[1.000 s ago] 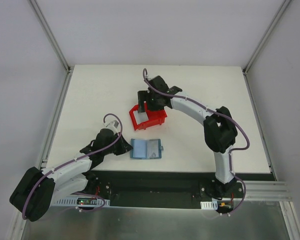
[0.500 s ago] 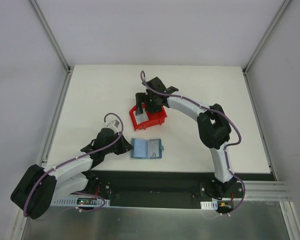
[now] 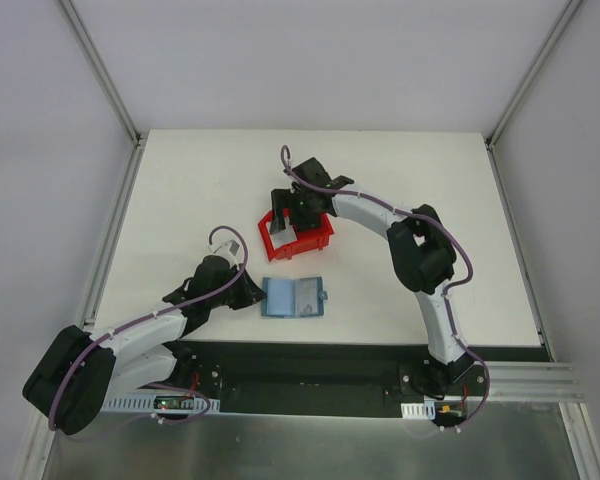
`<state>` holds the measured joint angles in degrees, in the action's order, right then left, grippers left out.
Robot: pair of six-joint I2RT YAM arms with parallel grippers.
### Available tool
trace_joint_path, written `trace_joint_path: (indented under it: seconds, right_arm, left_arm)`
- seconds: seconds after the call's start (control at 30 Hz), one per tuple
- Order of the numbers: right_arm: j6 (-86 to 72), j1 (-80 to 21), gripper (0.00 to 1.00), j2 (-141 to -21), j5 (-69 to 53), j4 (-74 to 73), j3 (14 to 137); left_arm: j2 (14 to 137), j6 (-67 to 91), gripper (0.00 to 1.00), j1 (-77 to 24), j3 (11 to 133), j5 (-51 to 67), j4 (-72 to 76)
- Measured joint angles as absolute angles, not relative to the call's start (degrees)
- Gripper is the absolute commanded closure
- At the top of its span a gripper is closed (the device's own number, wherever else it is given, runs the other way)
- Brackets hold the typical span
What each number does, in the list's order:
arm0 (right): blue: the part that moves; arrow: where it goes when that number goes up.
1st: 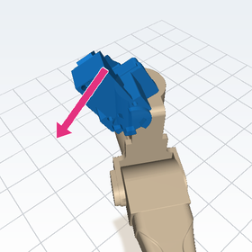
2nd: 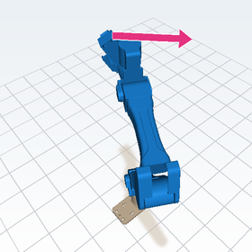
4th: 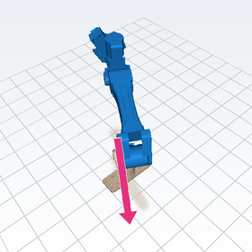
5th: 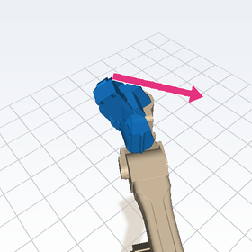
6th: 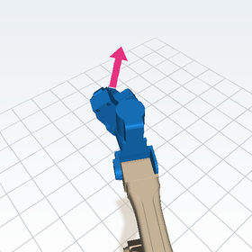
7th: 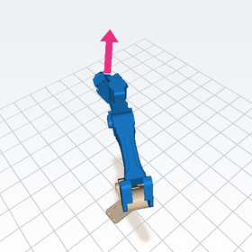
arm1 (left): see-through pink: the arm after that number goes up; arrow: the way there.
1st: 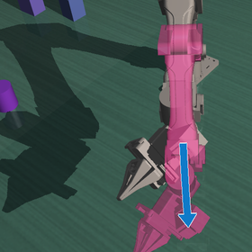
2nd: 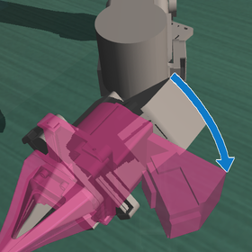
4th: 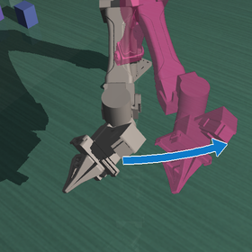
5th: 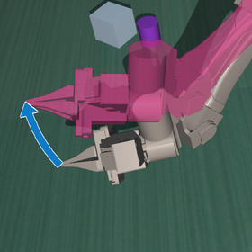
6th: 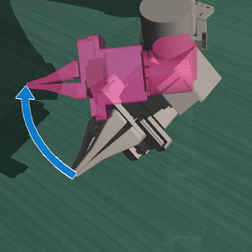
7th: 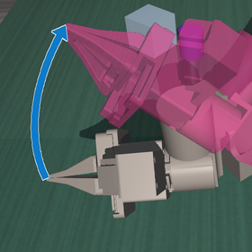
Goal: Put the credit cards into the card holder
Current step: Pick up the credit card from the storage box.
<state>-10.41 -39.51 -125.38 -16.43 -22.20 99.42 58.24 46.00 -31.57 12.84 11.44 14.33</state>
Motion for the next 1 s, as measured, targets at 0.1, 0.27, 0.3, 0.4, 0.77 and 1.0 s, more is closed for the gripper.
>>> trace_joint_path:
  seconds: [0.1,0.27,0.3,0.4,0.77,1.0]
  right_arm:
    - [-10.41,-39.51,0.20,-125.36,-17.26,-21.67,99.42]
    - [-10.37,-39.22,0.24,-125.32,-18.55,-21.12,99.13]
    - [-10.37,-39.18,0.26,-125.29,-18.72,-21.06,99.04]
    - [-10.41,-38.94,0.28,-125.12,-19.29,-20.82,98.74]
    - [-10.37,-38.83,0.35,-122.96,-19.79,-20.16,97.91]
    - [-10.28,-38.81,0.53,-122.26,-19.77,-20.12,97.76]
  left_arm:
    - [58.24,46.00,1.00,-31.57,12.84,11.44,14.33]
    - [58.35,46.00,1.00,-31.57,12.93,11.44,14.33]
    - [58.43,46.00,1.00,-31.57,12.95,11.44,14.37]
    - [58.81,46.00,1.00,-31.57,13.04,11.46,14.55]
    - [58.98,45.98,1.00,-31.57,13.04,11.49,14.74]
    - [58.98,45.98,1.00,-31.57,13.04,11.49,14.74]
